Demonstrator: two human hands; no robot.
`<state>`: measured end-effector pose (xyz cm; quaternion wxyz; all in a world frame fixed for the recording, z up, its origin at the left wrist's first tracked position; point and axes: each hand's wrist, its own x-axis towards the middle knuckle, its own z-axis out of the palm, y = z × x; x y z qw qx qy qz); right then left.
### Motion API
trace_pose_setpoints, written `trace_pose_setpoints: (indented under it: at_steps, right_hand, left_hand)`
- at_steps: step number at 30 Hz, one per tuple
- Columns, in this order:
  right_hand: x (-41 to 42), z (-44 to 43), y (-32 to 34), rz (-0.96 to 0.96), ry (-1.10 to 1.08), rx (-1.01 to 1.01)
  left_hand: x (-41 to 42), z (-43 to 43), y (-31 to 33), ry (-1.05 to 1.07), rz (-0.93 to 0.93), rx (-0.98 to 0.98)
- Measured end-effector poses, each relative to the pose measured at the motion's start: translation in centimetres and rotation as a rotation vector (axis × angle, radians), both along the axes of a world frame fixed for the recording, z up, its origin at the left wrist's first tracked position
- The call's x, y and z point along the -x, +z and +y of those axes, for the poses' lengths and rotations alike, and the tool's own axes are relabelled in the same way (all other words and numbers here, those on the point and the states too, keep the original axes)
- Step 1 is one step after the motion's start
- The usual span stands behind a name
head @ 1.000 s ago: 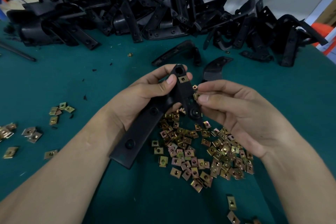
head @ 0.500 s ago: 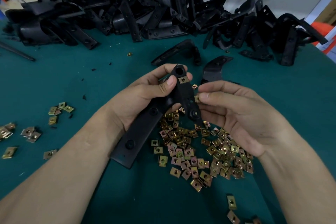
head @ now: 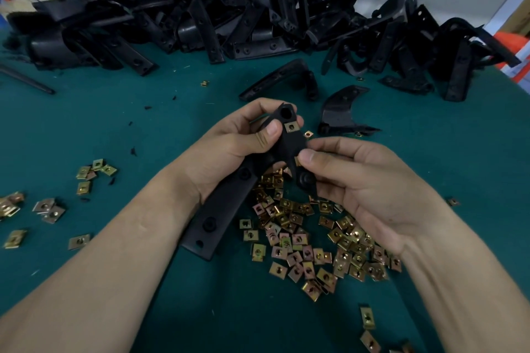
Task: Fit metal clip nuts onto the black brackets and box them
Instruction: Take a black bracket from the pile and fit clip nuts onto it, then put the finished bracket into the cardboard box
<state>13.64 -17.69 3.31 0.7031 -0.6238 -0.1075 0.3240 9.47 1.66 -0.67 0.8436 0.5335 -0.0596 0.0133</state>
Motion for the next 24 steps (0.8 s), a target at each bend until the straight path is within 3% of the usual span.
trace_pose_setpoints:
  at_steps: [5,10,15,19,24]
  right_hand:
    - [0.3,0.4,0.0,-0.071,-0.048,-0.021]
    - [1.0,0.8,-0.5,-0.573,-0.147,0.214]
    - [1.6,1.7,-1.4,-0.809,-0.239,0.213]
    - [1.4,1.9,-0.7,-1.014,-0.235,0.380]
    - [1.7,1.2,1.5,-1.009,-0.260,0.459]
  left_hand:
    - [-0.1,-0.1,0.2,0.048,-0.007,0.069]
    - [-0.2,-0.2,0.2,0.130,0.016,0.151]
    - [-0.2,-0.4,0.4,0.140,0.038,0.173]
    - [-0.2,-0.4,0.3,0.182,0.077,0.179]
    - [0.5,-0.9,1.5,0.108,0.075,0.216]
